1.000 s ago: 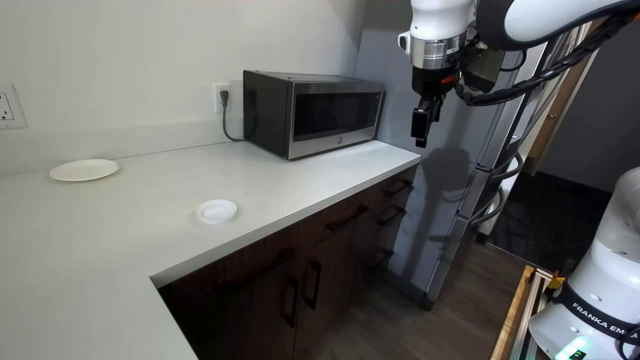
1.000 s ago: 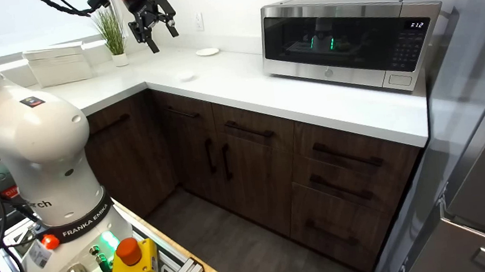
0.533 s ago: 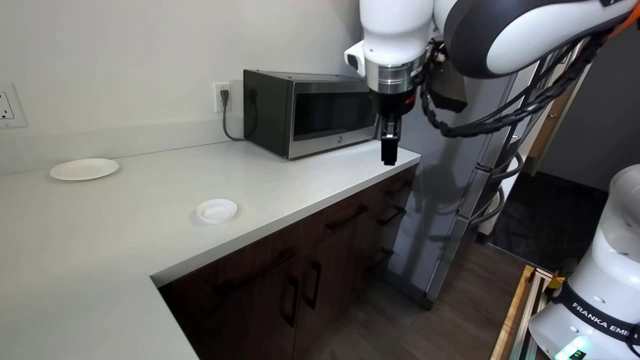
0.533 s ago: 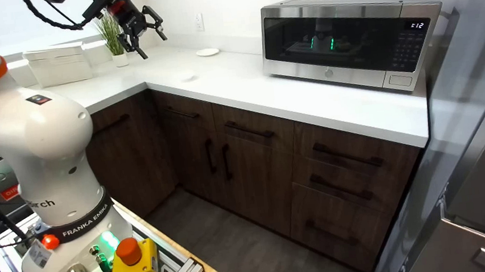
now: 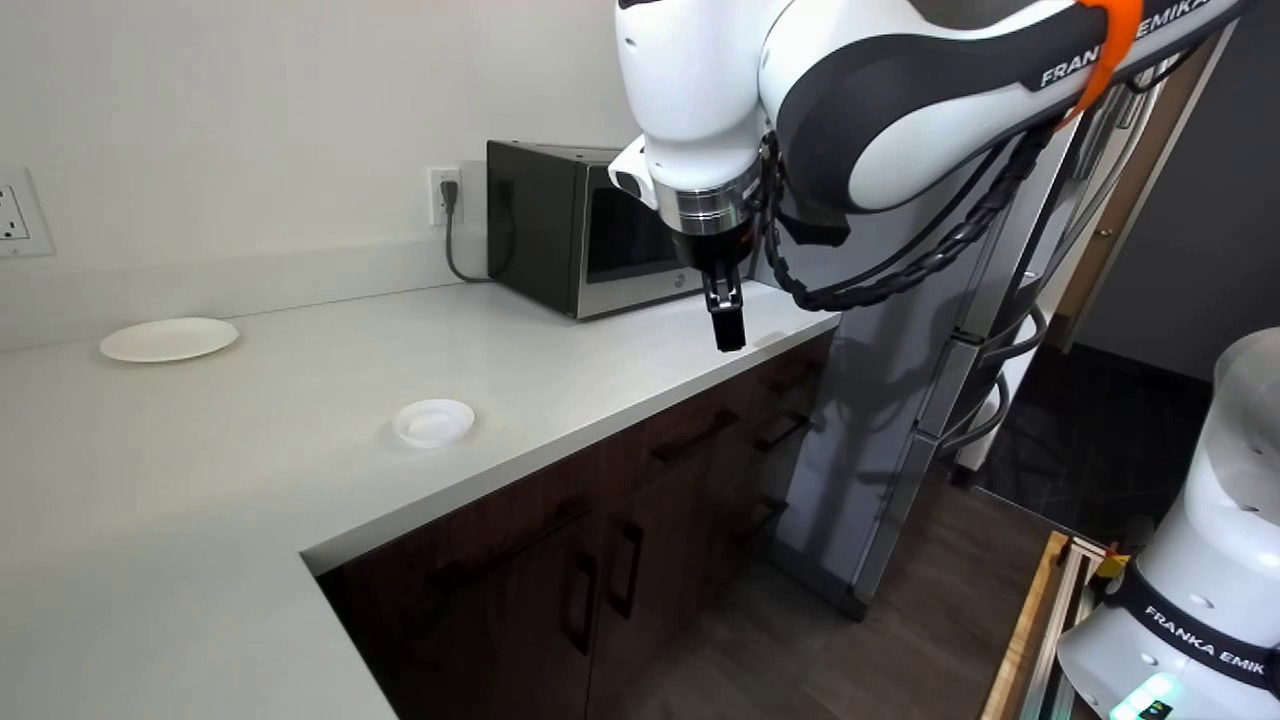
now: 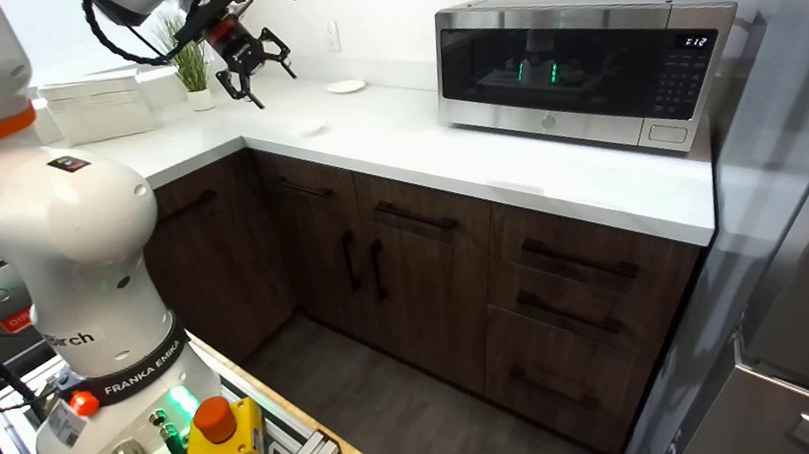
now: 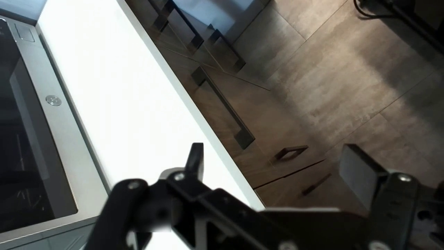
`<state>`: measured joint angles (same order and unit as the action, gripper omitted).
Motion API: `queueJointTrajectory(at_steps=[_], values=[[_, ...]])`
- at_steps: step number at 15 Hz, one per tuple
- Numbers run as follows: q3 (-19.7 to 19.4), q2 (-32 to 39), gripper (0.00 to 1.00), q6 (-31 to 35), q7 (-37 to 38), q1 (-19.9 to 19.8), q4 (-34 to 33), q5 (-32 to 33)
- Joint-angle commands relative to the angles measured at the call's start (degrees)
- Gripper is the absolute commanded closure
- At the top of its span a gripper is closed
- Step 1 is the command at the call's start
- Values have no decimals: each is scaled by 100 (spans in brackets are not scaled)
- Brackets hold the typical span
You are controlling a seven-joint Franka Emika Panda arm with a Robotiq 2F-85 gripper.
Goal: Open the drawer on the far left
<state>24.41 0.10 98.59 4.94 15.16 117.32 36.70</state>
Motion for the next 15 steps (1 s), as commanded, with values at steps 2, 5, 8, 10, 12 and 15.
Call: queueJointTrajectory(at_steps=[2, 5, 8, 10, 12, 15], values=[[-137, -158, 0, 432, -331, 278, 443, -43], [-168, -514, 0, 1516, -785, 351, 1526, -544], [-275, -732, 0, 2547, -1339, 349, 2528, -800], [-238, -360, 0, 2315, -1071, 387, 2120, -665], [-345, -492, 0, 2807, -1272, 357, 2622, -680], [-343, -661, 0, 3093, -1396, 376, 2778, -486]])
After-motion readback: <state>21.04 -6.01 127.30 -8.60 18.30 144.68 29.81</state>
